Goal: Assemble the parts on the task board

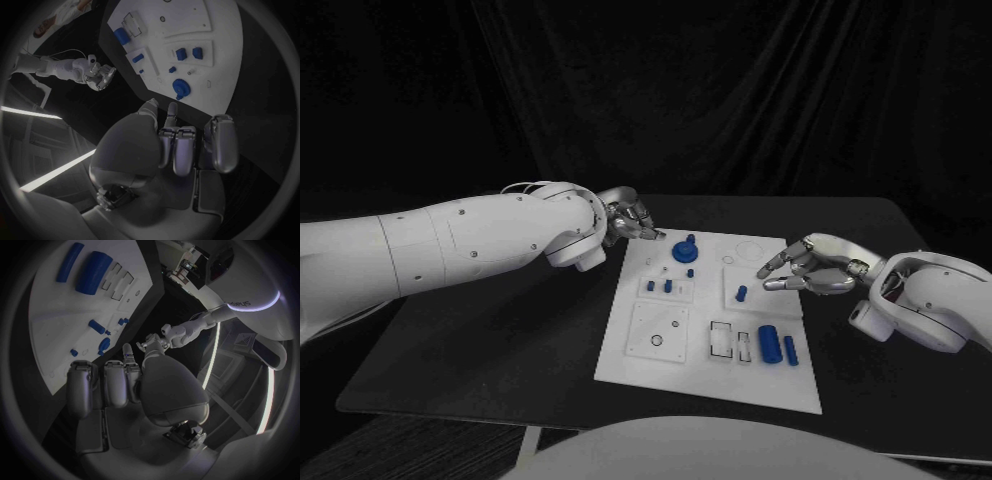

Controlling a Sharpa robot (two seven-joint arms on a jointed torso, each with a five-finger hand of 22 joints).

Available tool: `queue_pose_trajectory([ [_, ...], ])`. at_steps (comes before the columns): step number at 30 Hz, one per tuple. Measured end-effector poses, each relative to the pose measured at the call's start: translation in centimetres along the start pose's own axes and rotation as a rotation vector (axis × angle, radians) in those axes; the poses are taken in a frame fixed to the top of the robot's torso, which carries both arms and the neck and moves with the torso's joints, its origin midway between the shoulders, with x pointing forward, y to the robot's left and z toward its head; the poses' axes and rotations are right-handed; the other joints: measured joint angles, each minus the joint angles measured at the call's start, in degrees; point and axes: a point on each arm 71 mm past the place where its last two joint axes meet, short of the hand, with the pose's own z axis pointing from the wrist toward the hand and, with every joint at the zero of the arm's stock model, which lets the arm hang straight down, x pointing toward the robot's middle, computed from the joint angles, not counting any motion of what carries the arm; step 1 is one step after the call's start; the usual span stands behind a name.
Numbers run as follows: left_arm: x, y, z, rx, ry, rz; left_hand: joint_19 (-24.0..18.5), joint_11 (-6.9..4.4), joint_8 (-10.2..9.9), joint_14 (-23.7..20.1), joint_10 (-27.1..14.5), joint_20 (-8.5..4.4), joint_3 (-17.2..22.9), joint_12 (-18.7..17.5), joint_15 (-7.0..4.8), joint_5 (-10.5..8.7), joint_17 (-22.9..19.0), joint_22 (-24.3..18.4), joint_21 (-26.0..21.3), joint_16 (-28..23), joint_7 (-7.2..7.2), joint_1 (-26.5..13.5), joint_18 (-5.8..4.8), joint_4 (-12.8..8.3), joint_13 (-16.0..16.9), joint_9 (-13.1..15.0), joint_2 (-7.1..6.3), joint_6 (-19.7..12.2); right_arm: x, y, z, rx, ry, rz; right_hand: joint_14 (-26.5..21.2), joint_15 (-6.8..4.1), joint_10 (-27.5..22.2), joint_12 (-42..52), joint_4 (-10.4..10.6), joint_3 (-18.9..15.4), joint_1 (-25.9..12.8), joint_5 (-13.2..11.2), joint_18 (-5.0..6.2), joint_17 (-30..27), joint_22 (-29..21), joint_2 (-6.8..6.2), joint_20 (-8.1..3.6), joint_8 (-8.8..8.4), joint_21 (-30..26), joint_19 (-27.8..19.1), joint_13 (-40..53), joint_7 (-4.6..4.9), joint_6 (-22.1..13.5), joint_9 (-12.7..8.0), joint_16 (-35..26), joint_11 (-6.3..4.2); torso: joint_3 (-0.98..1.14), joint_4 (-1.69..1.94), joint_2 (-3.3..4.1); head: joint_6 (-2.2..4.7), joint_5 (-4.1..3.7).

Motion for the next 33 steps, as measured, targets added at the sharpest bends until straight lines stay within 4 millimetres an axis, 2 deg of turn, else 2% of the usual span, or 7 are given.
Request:
queue_pose_trajectory([
  [4,0.3,0.1,0.0,-0.015,0.012,0.035,0.0,-0.22,1.5,0.0,0.0,0.00,-1.2,1.7,0.00,1.22,0.0,0.0,2.0,0.0,-0.78,-0.2,0.00,1.2,0.0,0.3,0.05,2.5,0.0,0.0,0.0,0.000,0.000,0.000,0.0,0.01,0.0,0.0,0.0,0.0,0.0,0.0,0.00,0.0,0.0,0.00,0.00,0.00,0.0,0.0,0.0,0.00,0.0,0.0,0.0,0.00,-0.01,0.02,0.02,0.00,0.01],
  [6,0.6,0.3,-0.1,-0.041,0.027,0.054,0.0,-0.52,1.6,0.2,0.1,0.00,-2.0,2.0,-0.27,0.14,0.0,0.0,2.2,0.0,-1.14,-1.8,0.00,1.4,0.0,0.3,0.14,2.8,0.0,0.0,0.0,0.000,0.000,0.000,0.0,0.01,0.0,0.0,0.0,0.0,0.0,0.0,0.00,0.0,0.0,0.00,0.00,0.00,0.0,0.0,0.0,0.00,0.0,0.0,0.0,0.00,-0.02,0.02,0.03,0.00,0.01],
  [8,1.1,0.6,0.0,-0.083,0.049,0.076,0.0,-0.93,2.0,0.0,0.1,-0.41,-2.3,2.0,-0.65,-2.57,0.0,0.0,2.5,0.0,-1.56,-2.8,0.00,1.4,0.0,0.3,0.59,3.8,0.0,0.0,0.1,0.000,0.001,0.000,0.0,0.01,0.0,0.0,0.0,0.0,0.0,0.0,0.00,0.0,0.0,0.00,0.00,0.00,0.0,0.0,0.0,0.00,0.0,0.0,0.0,0.00,-0.03,0.02,0.03,0.00,0.01],
  [15,2.4,1.0,0.1,-0.211,0.126,0.158,0.0,-1.34,2.6,0.0,0.1,-0.86,-2.3,2.2,-1.05,-3.54,0.0,0.0,2.5,0.0,-2.16,-3.7,0.00,1.4,0.0,0.4,0.73,5.0,0.1,0.1,0.2,-0.003,0.005,0.000,0.0,0.05,0.0,0.2,0.0,0.0,0.0,0.0,0.00,0.0,0.0,0.00,0.00,0.00,0.0,0.0,0.0,0.00,0.0,0.0,0.0,0.00,-0.03,0.02,0.03,0.00,-0.13],
  [23,3.7,1.0,0.7,-0.289,0.180,0.221,0.0,-1.33,2.0,0.0,0.1,-0.86,-2.3,2.2,-1.05,-3.54,0.0,0.0,2.5,0.0,-2.16,-4.2,0.00,1.4,0.0,0.0,0.67,5.0,0.2,0.1,0.2,-0.003,0.006,0.001,0.0,0.14,0.0,0.2,0.0,0.0,0.0,0.0,0.00,0.0,0.0,0.00,0.00,0.00,0.0,0.0,0.0,0.00,0.0,0.0,0.0,0.00,-0.01,0.03,-0.01,0.00,0.05],
  [33,4.8,1.7,1.4,-0.340,0.211,0.248,0.0,-1.33,1.3,0.0,0.1,-0.86,-2.6,2.2,-1.05,-5.09,0.0,0.0,2.3,0.0,-1.94,-5.1,0.00,1.4,0.0,-0.5,0.78,4.8,0.3,0.1,0.4,-0.003,0.013,0.002,0.0,0.19,0.0,0.0,0.0,0.0,0.0,0.0,0.00,0.0,0.0,0.00,0.00,0.00,0.0,0.0,0.0,0.00,0.0,0.0,0.0,0.00,0.01,0.01,-0.04,0.00,0.20],
])
